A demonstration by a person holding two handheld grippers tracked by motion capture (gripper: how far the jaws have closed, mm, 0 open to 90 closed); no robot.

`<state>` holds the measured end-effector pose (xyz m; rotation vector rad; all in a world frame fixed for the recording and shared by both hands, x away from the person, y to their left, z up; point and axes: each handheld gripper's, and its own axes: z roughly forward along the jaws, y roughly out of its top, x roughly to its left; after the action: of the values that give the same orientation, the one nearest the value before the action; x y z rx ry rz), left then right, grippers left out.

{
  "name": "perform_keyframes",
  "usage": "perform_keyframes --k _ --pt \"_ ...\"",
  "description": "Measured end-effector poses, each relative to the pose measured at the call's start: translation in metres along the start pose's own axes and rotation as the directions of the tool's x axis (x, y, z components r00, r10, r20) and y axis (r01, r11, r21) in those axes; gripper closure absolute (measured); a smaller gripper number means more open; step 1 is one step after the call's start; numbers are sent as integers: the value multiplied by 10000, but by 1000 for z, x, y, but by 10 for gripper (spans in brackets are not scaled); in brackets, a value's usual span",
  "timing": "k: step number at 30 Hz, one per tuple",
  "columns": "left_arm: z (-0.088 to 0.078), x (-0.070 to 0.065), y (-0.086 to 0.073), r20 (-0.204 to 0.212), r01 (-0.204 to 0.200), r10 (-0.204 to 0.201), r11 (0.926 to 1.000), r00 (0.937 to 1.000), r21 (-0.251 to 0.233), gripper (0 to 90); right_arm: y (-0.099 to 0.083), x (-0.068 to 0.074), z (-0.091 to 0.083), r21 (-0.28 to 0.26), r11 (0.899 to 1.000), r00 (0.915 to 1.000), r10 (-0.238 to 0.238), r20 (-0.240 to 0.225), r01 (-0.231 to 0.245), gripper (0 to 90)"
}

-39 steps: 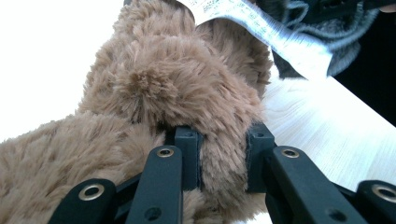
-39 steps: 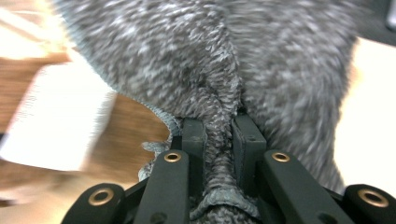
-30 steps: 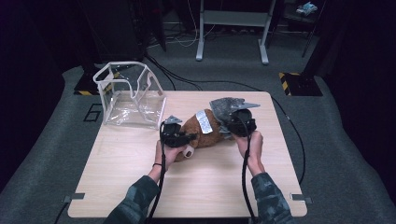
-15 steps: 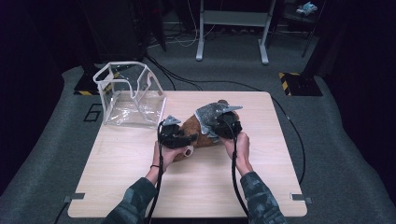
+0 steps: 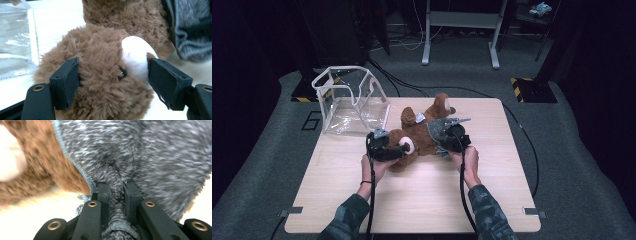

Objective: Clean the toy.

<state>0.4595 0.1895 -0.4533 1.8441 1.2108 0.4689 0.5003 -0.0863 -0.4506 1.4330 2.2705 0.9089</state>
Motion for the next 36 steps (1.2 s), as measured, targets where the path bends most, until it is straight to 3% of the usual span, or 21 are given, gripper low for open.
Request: perform_keyframes --k 4,8,14,16,19,22,26,32,35,36 --pt "-4 -3 -2 -296 -5 -6 9994 9996 -357 253 -7 -6 1 175 9997 9998 173 -119 -171 783" --pt "-7 -5 -4 -721 43 -76 9990 9974 -450 244 -11 -10 -3 22 9996 9996 266 -116 -266 783" --pt "-5 -22 6 -1195 -149 46 9963 9928 -852 221 -17 -11 -4 -26 9996 9995 263 -177 -264 783" --pt "-3 -30 10 -1310 -195 90 9967 9913 -788 219 -19 -12 -4 -27 9995 9992 330 -224 -330 783" --pt "6 -35 13 -1542 111 -197 9983 9878 -564 215 -20 -14 -6 -104 9988 9984 473 -301 -476 782" --pt "19 -34 10 -1974 262 -276 9996 9799 -96 209 -21 -17 -13 -264 9980 9981 562 -262 -569 782" --pt "30 -29 5 -2143 319 -278 9994 9764 154 217 -22 -25 -22 -470 9965 9973 681 -257 -693 782" --pt "33 -25 -3 -1762 200 -226 9997 9841 -166 433 -26 -34 -34 -605 9938 9952 917 -326 -936 782" --pt "31 -21 -6 -1353 97 -151 9991 9907 -410 484 -28 -39 -38 -720 9941 9965 799 -228 -814 782" --pt "29 -19 -6 -1085 46 -102 9987 9940 -516 494 -27 -39 -40 -750 9918 9945 1024 -232 -1039 782"
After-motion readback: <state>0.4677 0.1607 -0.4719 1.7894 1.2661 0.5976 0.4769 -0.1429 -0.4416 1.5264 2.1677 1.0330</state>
